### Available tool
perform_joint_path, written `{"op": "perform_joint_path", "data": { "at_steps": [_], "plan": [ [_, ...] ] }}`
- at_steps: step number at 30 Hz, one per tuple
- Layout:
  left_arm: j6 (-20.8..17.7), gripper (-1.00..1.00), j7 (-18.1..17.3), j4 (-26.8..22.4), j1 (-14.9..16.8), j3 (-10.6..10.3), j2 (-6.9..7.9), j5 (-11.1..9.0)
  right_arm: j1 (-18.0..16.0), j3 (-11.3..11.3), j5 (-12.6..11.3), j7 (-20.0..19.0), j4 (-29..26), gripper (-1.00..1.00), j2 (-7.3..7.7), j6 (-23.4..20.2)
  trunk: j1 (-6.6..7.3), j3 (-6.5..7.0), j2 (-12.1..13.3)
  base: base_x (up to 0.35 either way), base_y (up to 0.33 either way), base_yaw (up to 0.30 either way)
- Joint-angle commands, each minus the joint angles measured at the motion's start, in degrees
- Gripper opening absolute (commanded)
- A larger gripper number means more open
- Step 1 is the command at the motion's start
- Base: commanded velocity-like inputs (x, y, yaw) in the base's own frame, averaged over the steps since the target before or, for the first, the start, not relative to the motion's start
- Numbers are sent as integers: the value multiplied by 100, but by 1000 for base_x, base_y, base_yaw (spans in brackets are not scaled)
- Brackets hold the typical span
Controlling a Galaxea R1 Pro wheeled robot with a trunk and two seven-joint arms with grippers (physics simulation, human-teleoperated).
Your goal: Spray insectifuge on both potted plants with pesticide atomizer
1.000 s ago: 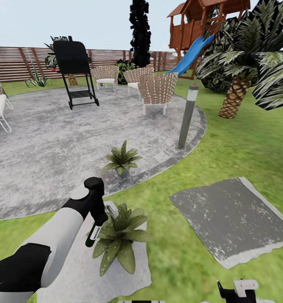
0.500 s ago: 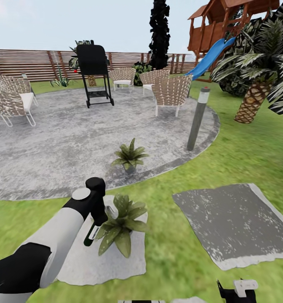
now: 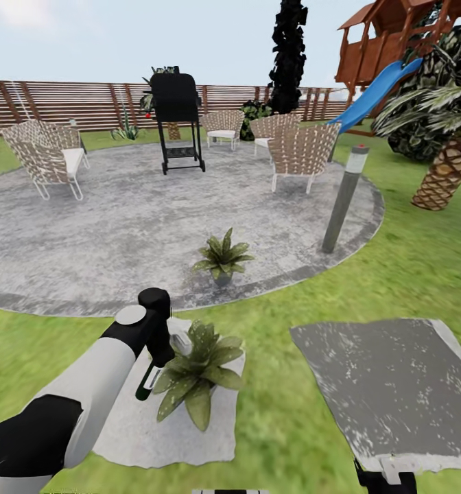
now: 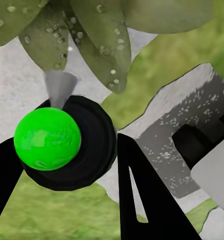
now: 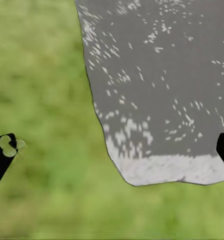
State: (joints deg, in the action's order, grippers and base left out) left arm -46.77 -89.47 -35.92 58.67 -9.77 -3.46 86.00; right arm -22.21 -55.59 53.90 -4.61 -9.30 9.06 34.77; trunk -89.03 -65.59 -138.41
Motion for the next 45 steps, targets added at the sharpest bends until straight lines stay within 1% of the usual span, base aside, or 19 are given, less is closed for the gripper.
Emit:
{"op": "perform_joint_path", "data": {
  "at_steps": [1, 6, 14, 25, 28, 29, 30, 31, 33, 34, 36, 38, 40, 41, 42, 44, 45],
  "plan": [
    [-60, -100, -53, -2, 4, -8, -4, 48, -2, -49, 5, -48, -1, 100, 3, 21, -1, -5, -2, 64, -3, 171],
    [-69, -100, -53, -3, 4, -12, 8, 51, -2, -49, 4, -48, -1, 100, 1, 19, -1, -5, -2, 6, -30, 94],
    [-69, -100, -53, -3, 4, -16, 12, 57, -2, -49, 6, -48, 0, 100, -1, 21, -1, -5, -2, -1, -253, 270],
    [-76, -100, -53, -3, -5, -10, 6, 66, -2, -49, 5, -48, 7, 100, 1, 17, -1, -5, -2, -180, -241, 278],
    [-82, -100, -53, -3, -17, 3, 16, 66, -2, -49, 5, -48, 7, 100, 0, 18, -1, -5, -2, -46, -258, 278],
    [-84, -100, -53, -22, -29, 13, 29, 66, -2, -49, 6, -48, 7, 100, 0, 18, -1, -5, -2, 44, -268, 278],
    [-140, -100, -53, -53, -63, 23, 86, 69, -2, -49, 6, -48, 6, 100, -1, 20, -1, -5, -2, 86, -270, 278],
    [-225, -100, -53, -66, -86, 25, 160, 70, -2, -49, 7, -48, 5, 100, -1, 20, -1, -5, -2, 111, -271, 278],
    [-408, -100, -53, -67, -114, 34, 241, 67, -2, -49, 5, -48, 6, 100, -1, 15, -1, -5, -2, 132, -268, 277],
    [-475, -100, -53, -68, -121, 46, 257, 61, -2, -49, 6, -48, 5, 100, -1, 17, -1, -5, -2, 150, -261, 270],
    [-578, -100, -53, -78, -268, 149, 272, 21, -2, -49, 4, -48, 3, 100, -1, 19, -1, -5, -2, 180, -199, 139],
    [-596, -100, -53, -88, -406, 326, 270, 5, -2, -49, 0, -48, 0, 100, 2, 19, -1, -5, -2, 200, -162, 40],
    [-603, -100, 3, -90, -506, 644, 259, -2, -2, -54, -1, -48, -1, 100, 7, 21, -1, -5, -2, 148, -92, 12],
    [-604, -100, 203, -95, -620, 806, 241, -8, -2, -56, -1, -48, -3, 100, 8, 21, -1, -5, -2, 45, -26, 3],
    [-605, -100, 311, -105, -723, 872, 229, -10, -2, -57, -2, -48, -2, 100, 8, 20, -1, -5, -2, 23, -13, 2],
    [-605, -100, 420, -219, -904, 922, 214, -12, -2, -57, -2, -48, -2, 100, 8, 21, -1, -5, -2, 10, -5, 1],
    [-605, -100, 462, -510, -1105, 944, 211, -13, -2, -57, -2, -48, -1, 100, 8, 20, -1, -5, -2, 2, -1, 0]
  ]
}}
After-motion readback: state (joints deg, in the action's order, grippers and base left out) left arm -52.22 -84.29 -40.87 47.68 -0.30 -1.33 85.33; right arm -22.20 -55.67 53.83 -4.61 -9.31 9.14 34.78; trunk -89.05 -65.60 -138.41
